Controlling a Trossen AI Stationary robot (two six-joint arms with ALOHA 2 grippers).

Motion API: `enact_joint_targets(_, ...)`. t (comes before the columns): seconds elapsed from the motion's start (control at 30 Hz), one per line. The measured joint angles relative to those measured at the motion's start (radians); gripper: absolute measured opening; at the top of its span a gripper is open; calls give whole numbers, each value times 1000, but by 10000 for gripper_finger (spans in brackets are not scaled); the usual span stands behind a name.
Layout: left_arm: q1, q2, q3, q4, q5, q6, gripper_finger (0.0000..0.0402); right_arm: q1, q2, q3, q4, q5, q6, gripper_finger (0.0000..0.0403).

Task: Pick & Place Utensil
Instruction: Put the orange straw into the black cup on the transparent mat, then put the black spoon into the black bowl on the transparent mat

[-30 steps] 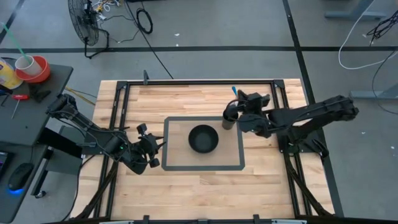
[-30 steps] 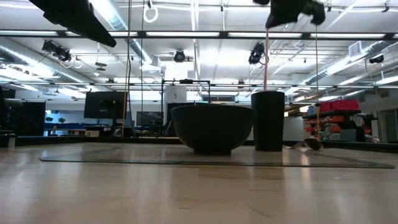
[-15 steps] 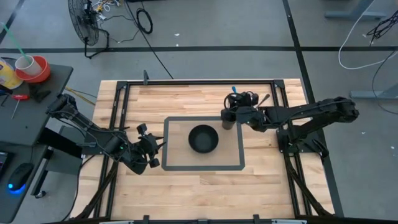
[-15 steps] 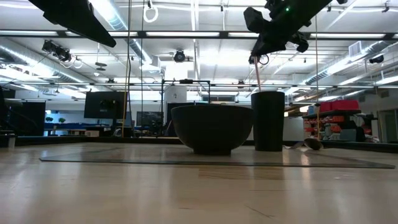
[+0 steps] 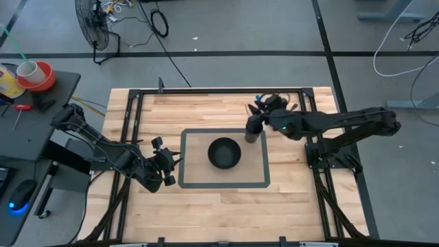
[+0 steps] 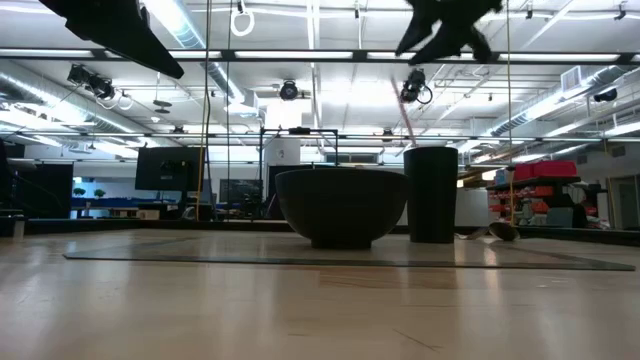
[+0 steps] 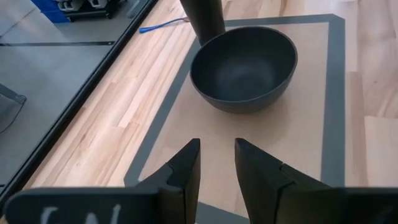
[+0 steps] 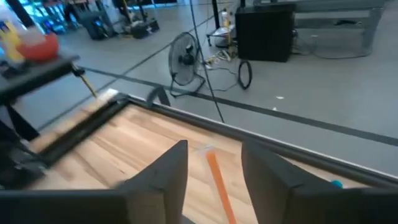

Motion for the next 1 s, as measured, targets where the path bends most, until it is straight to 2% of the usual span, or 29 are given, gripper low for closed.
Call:
enact_joint_targets(0.2,0,0,0,0,-8,0,105,-11,-76,66,-156,45,105,173)
enact_joint_targets(0.3,0,0,0,5,-8,0,105,-48,-93,67,-309,37,266,171)
enact_joint_targets(0.43,0,0,0,9,-10,0,105,-127,-82,67,-562,-25,514,167)
enact_joint_targets(0.57,0,0,0,13,-5,0,105,-202,-61,65,-731,-71,664,167)
enact_joint_targets(0.77,0,0,0,18,-3,0,105,-330,-47,62,-738,-132,691,167)
enact_joint_targets(1.0,0,0,0,24,19,-15,105,-521,-6,2,-720,-294,729,167)
